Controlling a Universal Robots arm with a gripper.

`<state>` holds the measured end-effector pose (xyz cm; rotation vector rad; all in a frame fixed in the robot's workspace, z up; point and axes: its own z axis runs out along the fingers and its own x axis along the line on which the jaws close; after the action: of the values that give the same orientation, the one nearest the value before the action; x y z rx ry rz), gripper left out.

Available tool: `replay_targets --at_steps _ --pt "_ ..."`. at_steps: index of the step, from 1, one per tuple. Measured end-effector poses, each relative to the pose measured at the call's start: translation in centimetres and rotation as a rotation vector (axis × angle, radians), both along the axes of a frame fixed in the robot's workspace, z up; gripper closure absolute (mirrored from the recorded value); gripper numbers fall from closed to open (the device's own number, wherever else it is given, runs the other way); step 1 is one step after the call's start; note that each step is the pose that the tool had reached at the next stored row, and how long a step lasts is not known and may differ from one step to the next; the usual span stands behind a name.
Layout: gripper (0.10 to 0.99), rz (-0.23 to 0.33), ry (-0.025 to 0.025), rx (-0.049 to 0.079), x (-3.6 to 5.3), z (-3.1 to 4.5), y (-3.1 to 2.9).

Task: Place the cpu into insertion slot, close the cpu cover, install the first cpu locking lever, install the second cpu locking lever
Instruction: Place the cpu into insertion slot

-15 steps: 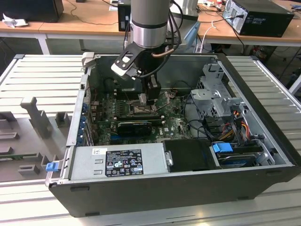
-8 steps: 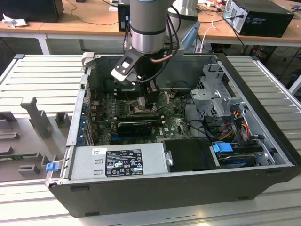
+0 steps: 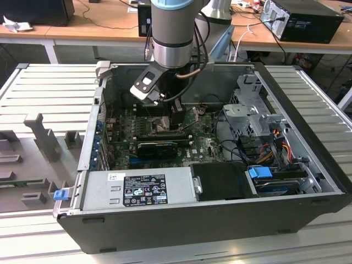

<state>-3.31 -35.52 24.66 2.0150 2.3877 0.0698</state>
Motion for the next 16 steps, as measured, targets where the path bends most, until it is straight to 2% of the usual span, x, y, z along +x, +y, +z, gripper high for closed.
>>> replay_targets --at_steps 2,5,7,14,16 --pt "0.553 -0.002 0.0043 0.0 0.1 -0.18 0.64" --pt "0.553 -0.002 0.0067 -0.001 0.34 -0.24 1.29" --pt "0.553 -0.008 0.0069 -0.001 0.34 -0.26 1.33" --pt "0.553 -0.118 0.0069 -0.001 0.34 -0.3 1.39" --pt "0.553 -0.136 0.0069 -0.001 0.34 -0.33 1.39"
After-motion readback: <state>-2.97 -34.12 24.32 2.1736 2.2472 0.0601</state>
